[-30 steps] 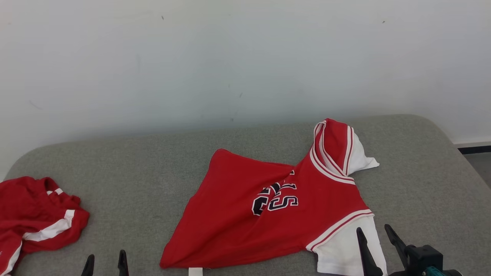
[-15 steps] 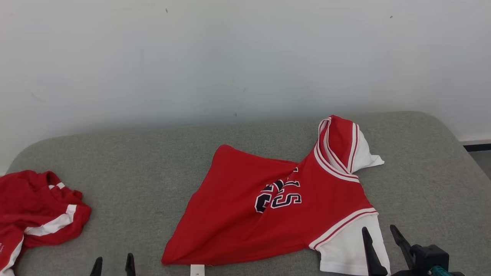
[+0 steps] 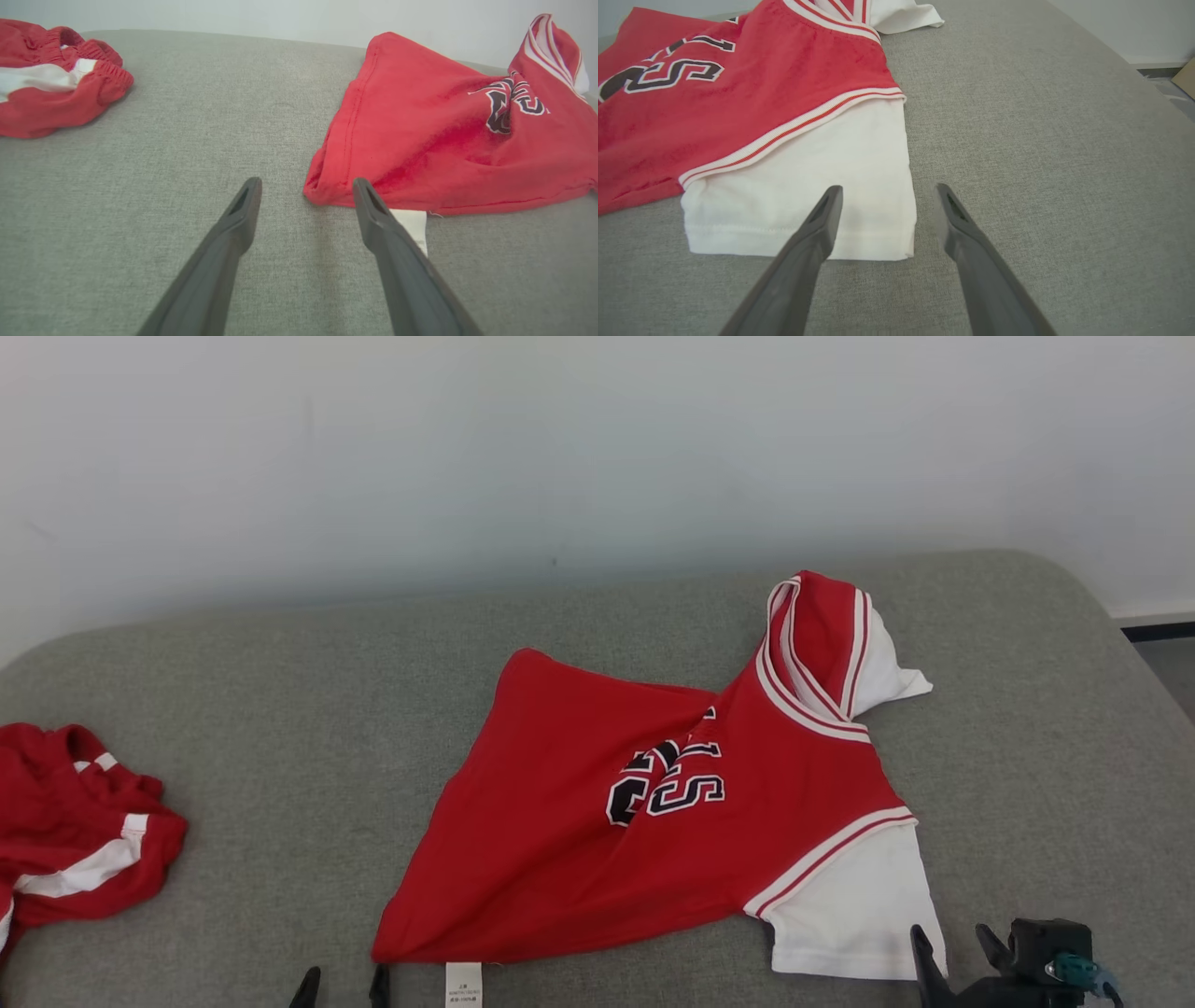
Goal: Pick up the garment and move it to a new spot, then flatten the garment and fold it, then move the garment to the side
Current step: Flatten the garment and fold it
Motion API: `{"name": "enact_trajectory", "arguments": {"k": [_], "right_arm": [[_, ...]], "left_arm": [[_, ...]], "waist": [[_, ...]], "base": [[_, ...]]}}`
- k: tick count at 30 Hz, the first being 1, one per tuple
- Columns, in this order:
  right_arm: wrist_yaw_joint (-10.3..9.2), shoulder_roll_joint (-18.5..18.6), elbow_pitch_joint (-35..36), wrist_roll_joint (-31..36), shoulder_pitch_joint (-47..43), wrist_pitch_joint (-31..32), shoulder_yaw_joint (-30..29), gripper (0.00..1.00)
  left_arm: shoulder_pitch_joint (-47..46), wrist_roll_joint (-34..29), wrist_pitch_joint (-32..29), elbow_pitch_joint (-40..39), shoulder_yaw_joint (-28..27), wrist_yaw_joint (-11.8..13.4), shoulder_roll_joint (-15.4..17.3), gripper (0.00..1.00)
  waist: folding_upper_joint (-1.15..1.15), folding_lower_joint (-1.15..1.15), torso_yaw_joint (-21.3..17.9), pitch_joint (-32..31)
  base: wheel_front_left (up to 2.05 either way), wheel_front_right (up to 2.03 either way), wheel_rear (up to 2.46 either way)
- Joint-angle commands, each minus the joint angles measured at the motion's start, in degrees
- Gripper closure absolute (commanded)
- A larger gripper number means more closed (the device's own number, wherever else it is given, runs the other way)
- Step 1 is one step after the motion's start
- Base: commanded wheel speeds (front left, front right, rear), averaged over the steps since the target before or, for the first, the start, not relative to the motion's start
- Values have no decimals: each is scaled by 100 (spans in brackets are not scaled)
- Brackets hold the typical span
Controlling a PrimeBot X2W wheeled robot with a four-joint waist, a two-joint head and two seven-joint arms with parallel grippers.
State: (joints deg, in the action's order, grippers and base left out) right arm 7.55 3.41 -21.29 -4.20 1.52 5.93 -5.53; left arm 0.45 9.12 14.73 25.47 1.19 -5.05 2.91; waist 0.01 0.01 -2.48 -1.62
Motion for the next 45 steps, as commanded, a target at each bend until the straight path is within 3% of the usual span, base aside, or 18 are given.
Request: {"name": "enact_trajectory", "arguments": {"k": [1, 19, 34, 45], "right_arm": [[-13, 24, -37, 34, 82, 30, -22, 0], [-13, -39, -1250, -7, 835, 273, -198, 0], [1, -95, -1632, -239, 743, 317, 37, 0], [11, -123, -1676, -412, 709, 458, 275, 0]], "left_arm": [[-130, 9, 23, 84, 4, 22, 2, 0], [-1165, 92, 38, 1175, -1, 9, 32, 0], [-606, 46, 41, 543, 0, -90, 9, 0], [-763, 34, 41, 859, 26, -142, 8, 0]], "waist": [[-1, -1, -101, 180], [-1, -1, -195, 894], [-1, -1, -143, 804], [-1, -1, -165, 790]], "base": [[0, 0, 0], [0, 0, 0], [0, 0, 0], [0, 0, 0]]}}
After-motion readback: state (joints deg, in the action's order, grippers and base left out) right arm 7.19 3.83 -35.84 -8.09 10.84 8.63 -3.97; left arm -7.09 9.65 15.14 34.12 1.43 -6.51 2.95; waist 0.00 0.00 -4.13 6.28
